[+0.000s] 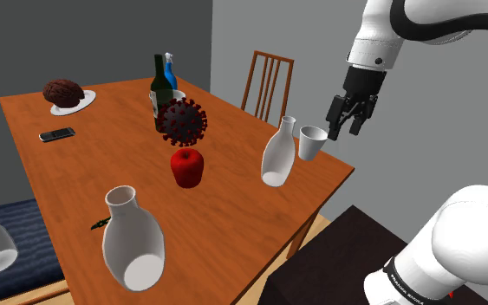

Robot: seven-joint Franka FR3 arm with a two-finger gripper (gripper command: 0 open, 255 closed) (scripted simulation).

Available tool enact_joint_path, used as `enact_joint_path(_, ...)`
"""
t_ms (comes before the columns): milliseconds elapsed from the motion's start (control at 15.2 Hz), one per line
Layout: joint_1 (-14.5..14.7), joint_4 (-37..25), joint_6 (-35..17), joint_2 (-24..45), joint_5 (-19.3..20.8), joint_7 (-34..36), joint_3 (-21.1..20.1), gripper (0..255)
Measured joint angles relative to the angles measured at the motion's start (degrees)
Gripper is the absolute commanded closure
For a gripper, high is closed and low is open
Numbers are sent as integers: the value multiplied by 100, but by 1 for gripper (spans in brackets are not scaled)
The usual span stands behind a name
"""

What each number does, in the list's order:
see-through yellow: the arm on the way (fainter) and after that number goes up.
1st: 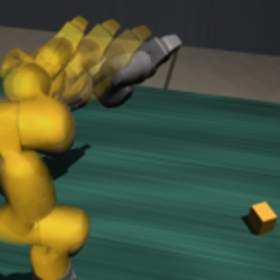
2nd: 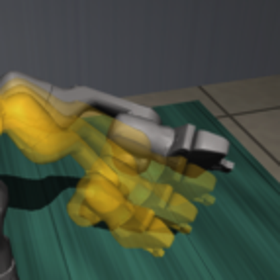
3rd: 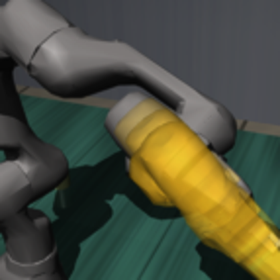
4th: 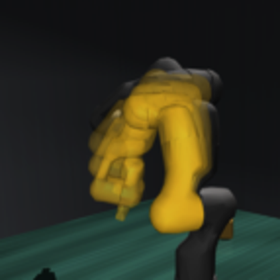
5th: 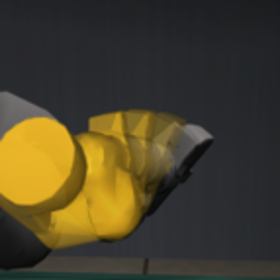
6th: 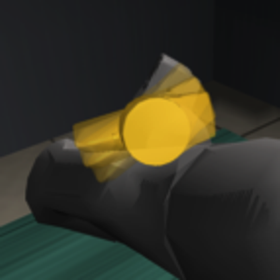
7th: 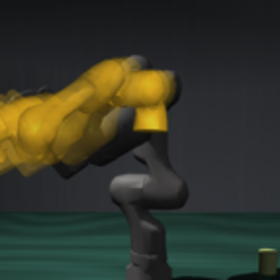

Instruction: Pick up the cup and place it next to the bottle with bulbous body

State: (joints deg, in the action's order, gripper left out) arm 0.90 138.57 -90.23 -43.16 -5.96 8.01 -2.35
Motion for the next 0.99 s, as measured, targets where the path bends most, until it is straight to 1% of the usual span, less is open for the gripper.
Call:
enact_joint_path(132, -23, -1, -49, 44, 27, -49, 47, 0)
enact_joint_path(396, -196, 58, -482, 381, 222, -447, 417, 0)
enact_joint_path(726, -407, -39, -1096, 1037, 412, -1017, 938, 0)
enact_joint_path(990, -497, -313, -1562, 1733, 416, -1423, 1296, 0)
